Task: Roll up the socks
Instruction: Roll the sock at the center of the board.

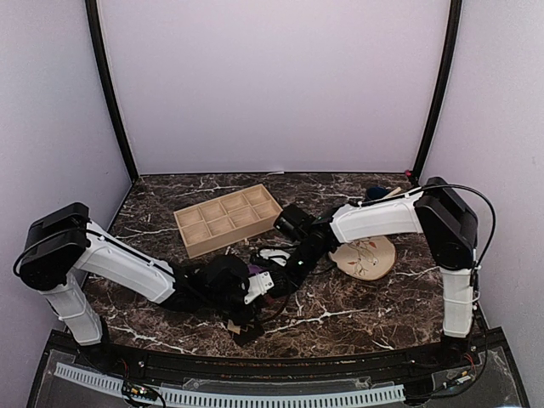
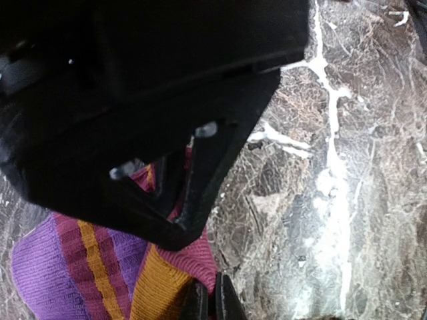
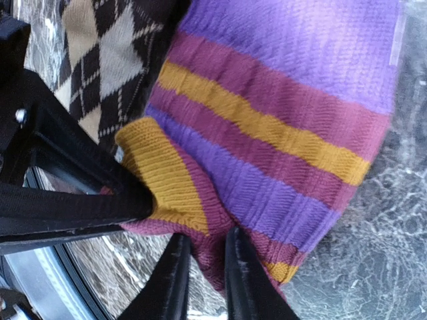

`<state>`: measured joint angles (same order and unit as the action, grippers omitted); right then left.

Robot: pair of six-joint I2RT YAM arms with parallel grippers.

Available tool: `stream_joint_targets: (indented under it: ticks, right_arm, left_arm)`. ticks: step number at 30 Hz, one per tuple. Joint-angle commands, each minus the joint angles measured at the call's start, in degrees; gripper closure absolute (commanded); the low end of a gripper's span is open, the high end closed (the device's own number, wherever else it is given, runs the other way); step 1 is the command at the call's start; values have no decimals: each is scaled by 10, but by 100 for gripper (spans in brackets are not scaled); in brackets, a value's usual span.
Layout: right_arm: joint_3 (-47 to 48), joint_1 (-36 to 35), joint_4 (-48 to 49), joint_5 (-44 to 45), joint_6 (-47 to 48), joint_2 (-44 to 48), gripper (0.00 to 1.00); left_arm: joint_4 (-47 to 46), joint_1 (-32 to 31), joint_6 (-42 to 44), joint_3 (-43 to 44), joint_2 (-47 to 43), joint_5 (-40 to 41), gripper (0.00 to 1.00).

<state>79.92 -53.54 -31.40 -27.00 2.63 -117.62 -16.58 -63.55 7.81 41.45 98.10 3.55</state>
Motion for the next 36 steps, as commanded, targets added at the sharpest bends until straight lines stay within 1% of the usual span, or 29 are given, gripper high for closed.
stream_joint_targets:
  ticks: [1,5,8,17,29,36]
  right_arm:
    - [-30,-13,26,-30,-2,43,76]
    - [-46,-8,46,-29,-11,60,67]
    - [-59,-5,63,-29,-19,72,64]
    - [-86,-1,99,-26,-37,95,62]
    - [-148,30,189,38,-79,125,61]
    - [-201,31,246,58,-53,152,61]
  left_arm:
    - [58,55,-91,-13,-19,-20,100]
    - [76,72,-112,-6,-19,-56,100]
    - [86,81,-127,0,-17,-76,100]
    - [80,104,-158,-3,-21,-137,100]
    - [41,113,-165,-33,-40,-202,100]
    - [21,125,-182,-43,-44,-229,100]
